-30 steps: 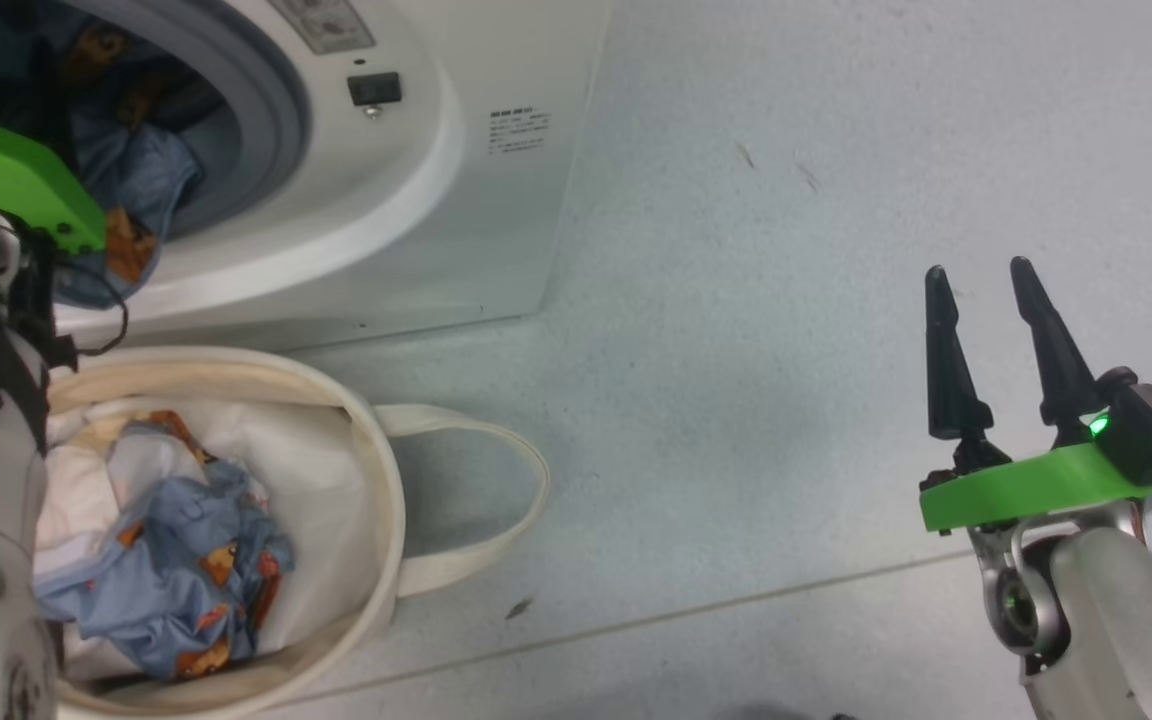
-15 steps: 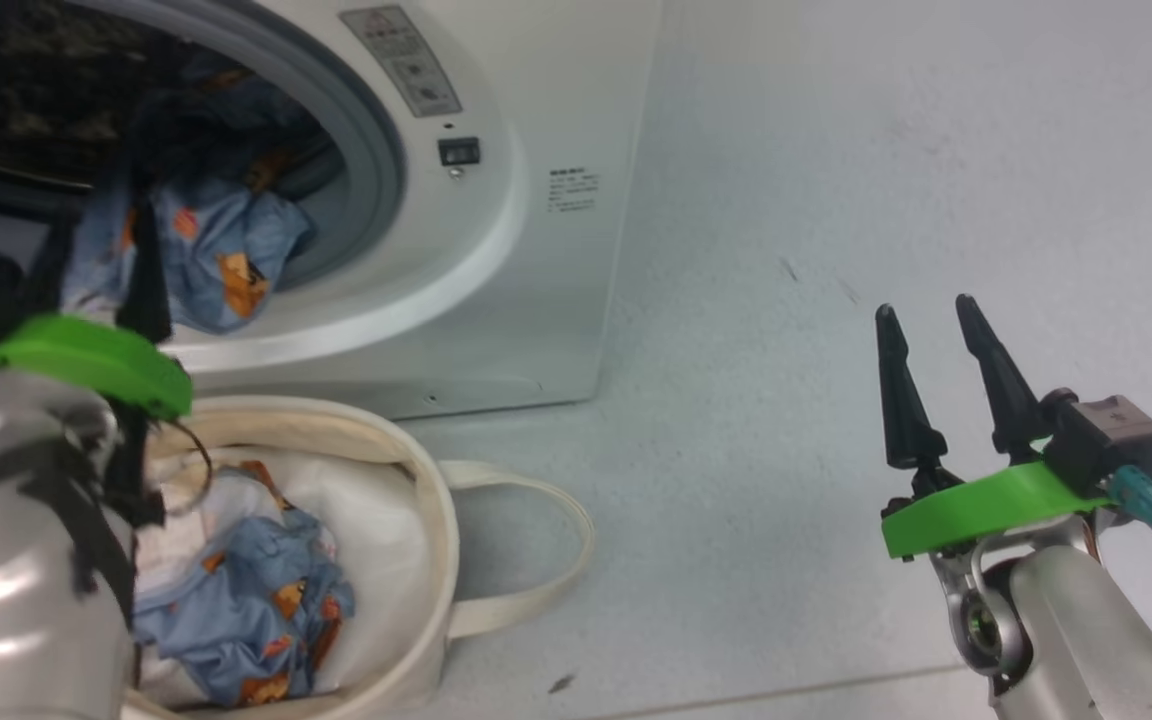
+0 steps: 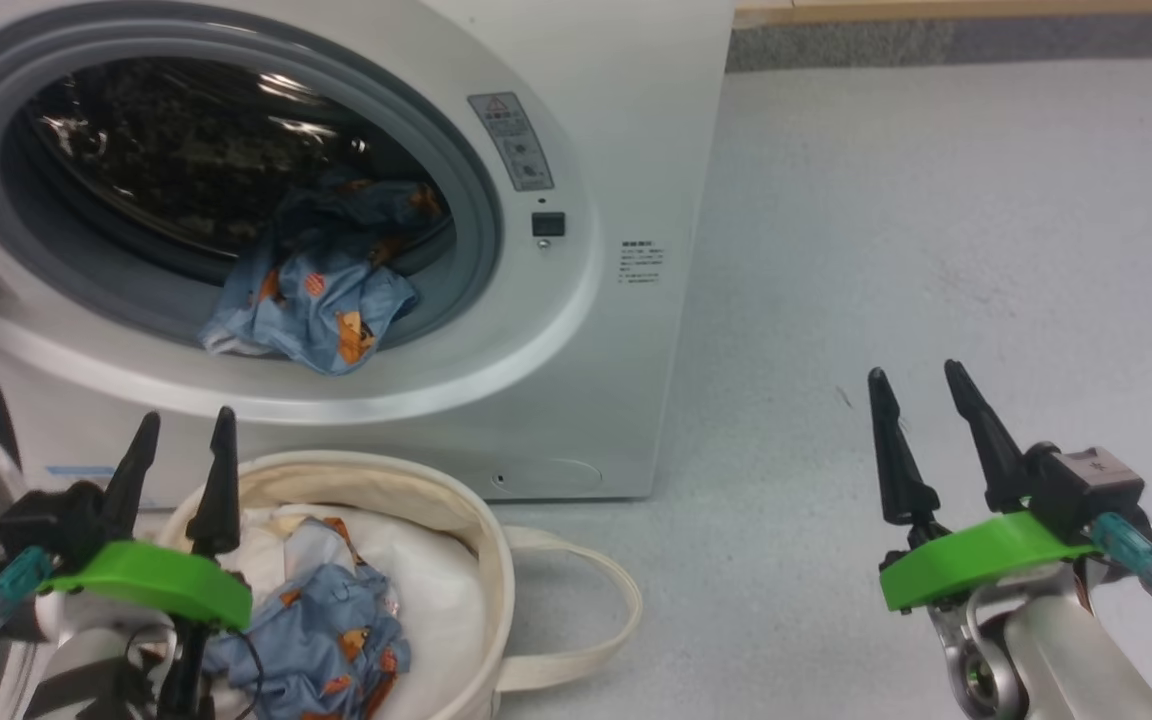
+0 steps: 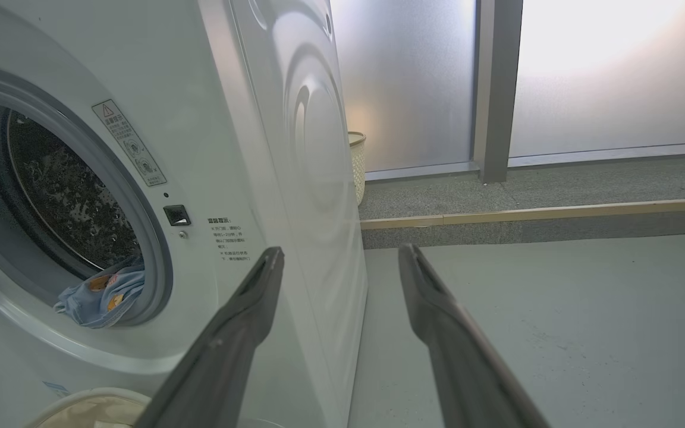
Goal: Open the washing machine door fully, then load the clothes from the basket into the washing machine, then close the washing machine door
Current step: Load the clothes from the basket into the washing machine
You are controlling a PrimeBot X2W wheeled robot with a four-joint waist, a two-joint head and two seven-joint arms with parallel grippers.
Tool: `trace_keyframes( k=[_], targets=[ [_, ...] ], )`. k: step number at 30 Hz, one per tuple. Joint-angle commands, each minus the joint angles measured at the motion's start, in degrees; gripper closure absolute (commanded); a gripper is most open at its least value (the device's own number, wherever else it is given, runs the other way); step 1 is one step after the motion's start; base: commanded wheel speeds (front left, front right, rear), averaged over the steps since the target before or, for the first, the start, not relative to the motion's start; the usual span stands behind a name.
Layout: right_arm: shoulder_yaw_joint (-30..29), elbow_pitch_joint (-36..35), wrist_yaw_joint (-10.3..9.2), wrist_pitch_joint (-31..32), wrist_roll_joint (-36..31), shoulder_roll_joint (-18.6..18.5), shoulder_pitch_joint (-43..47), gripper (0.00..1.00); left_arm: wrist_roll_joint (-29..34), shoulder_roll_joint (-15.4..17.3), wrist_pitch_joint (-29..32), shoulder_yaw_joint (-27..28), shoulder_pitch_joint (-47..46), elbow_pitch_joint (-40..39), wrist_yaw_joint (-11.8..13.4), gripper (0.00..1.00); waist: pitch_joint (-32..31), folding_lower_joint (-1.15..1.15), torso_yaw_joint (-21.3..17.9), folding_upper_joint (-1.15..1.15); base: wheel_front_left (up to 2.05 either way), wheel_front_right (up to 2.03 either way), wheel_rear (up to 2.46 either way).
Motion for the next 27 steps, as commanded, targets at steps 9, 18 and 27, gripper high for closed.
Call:
trace_keyframes(
  k=[9,18,27],
  targets=[
    [-1.13,-0.83,0.02,-0.71,0.11,-0.04,1.08,0.0,1.72,1.0,-0.67,4.87,2.43,-5.74,-0.32,0.0,-2.29,0.01,1.35,0.0,0.0,0.0,0.0],
    [-1.62,-1.04,0.02,-0.71,0.12,0.48,0.67,0.0,1.15,0.72,-0.68,5.79,2.08,-5.15,-0.33,0.0,-1.25,0.01,-0.06,0.0,0.0,0.0,0.0],
    [-0.73,-2.18,0.02,-0.71,-0.18,1.22,-1.23,0.0,-3.72,0.46,-0.68,3.46,-4.89,5.68,-0.33,0.0,3.2,0.01,-3.0,0.0,0.0,0.0,0.0]
  ],
)
